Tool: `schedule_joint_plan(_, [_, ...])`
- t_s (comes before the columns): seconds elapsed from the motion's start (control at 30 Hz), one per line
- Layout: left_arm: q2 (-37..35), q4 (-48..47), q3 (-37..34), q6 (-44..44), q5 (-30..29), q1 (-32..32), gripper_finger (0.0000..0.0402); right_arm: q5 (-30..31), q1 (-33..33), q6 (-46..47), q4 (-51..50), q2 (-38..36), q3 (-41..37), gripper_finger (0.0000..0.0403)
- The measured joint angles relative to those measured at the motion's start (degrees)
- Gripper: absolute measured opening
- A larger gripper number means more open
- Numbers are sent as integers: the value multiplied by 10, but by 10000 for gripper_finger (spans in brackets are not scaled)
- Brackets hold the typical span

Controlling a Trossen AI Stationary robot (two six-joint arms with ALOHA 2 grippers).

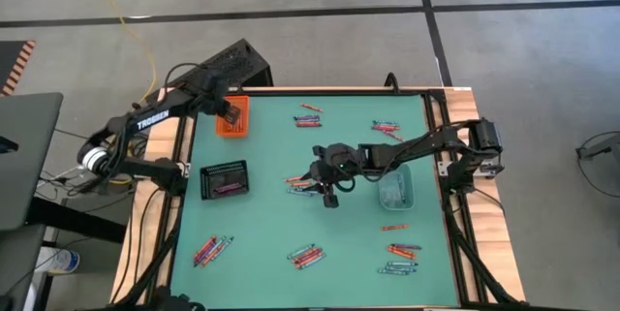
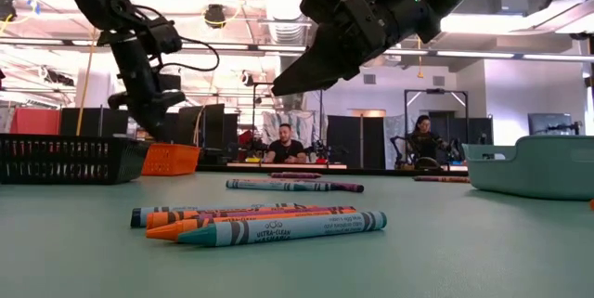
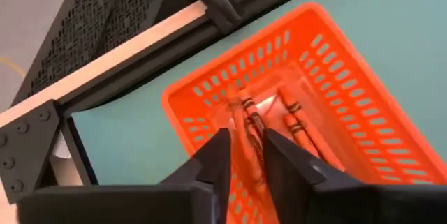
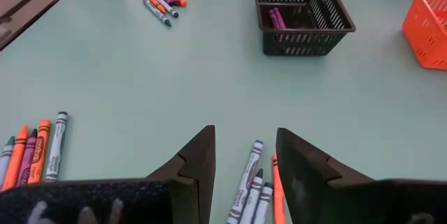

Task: Sort crayons
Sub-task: Put the orange crayon into the orange bin, then put the light blue crayon into the blue bin

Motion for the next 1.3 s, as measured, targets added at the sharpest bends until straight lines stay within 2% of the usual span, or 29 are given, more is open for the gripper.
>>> schedule_joint_plan(0.17, [-28, -6, 0, 9, 11, -8, 108, 0, 0, 0, 0, 0, 0, 146])
schedule_joint_plan(0.33, [-68, -14, 0, 15, 19, -8, 120, 0, 1, 4, 0, 0, 0, 146])
schedule_joint_plan(0.47, [-109, -17, 0, 8, 80, -19, 121, 0, 1, 22, 0, -1, 0, 146])
schedule_joint_plan(0.57, [-136, -9, -2, -13, 168, -49, 121, 0, 1, 30, -1, -1, 0, 146])
schedule_joint_plan(0.7, [-160, 68, -37, -32, 276, -146, 122, 26, 1, 33, -14, -1, 0, 146])
schedule_joint_plan(0.8, [-165, 161, -85, -41, 301, -244, 122, 59, 1, 61, -43, -1, 0, 146])
schedule_joint_plan(1.0, [-151, 364, -172, -14, 297, -439, 122, 76, 5, 91, -106, 7, 0, 146])
schedule_joint_plan(1.07, [-149, 400, -186, -1, 291, -492, 122, 76, 12, 91, -100, 6, 0, 146])
schedule_joint_plan(1.17, [-149, 435, -199, 16, 246, -558, 122, 79, 23, 90, -95, 6, 0, 146])
schedule_joint_plan(1.3, [-149, 435, -205, 27, 168, -620, 122, 123, 44, 90, -76, 23, -2, 146])
